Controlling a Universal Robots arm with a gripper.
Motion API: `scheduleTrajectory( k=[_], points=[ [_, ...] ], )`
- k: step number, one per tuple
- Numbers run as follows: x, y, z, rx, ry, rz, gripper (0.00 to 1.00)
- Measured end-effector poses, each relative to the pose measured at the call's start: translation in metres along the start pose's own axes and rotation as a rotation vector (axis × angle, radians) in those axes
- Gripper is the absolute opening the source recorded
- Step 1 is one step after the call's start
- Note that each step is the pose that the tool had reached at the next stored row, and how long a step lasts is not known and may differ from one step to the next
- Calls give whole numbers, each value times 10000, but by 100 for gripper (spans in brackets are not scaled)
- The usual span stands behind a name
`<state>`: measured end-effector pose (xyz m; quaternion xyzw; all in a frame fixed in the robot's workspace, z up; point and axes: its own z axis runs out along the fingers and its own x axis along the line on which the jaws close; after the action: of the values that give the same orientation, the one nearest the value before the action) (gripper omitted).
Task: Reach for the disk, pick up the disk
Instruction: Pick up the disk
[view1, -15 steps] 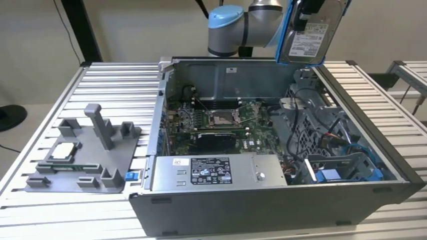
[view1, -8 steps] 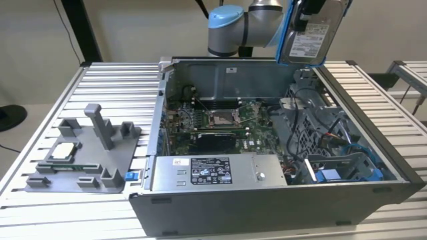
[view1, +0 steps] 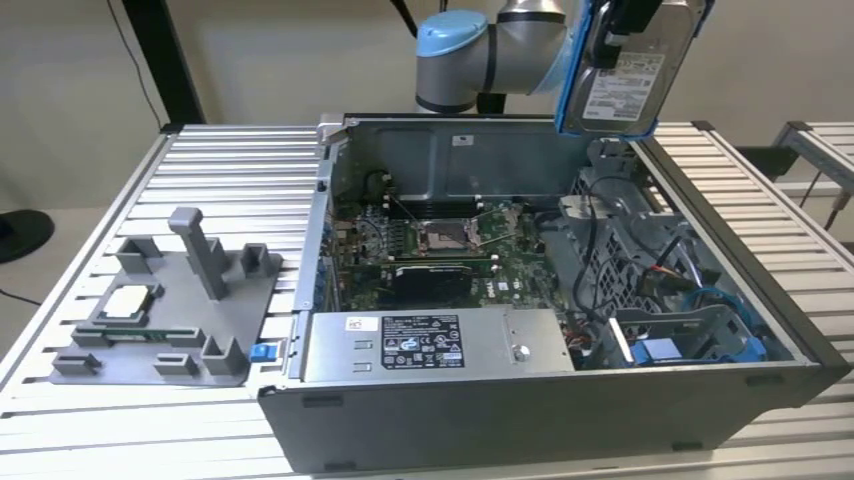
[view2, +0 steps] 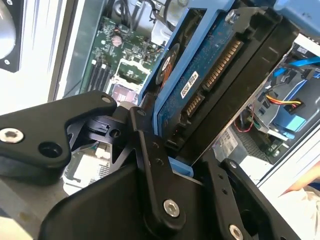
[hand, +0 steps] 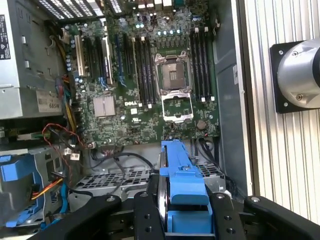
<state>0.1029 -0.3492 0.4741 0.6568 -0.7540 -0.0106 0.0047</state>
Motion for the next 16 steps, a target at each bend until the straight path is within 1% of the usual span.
scheduleTrajectory(
  k=[10, 14, 16],
  points=[
    [195, -27, -2, 0, 0, 1, 0],
    [244, -34, -2, 0, 0, 0, 0],
    [250, -34, -2, 0, -1, 1, 0]
  ],
)
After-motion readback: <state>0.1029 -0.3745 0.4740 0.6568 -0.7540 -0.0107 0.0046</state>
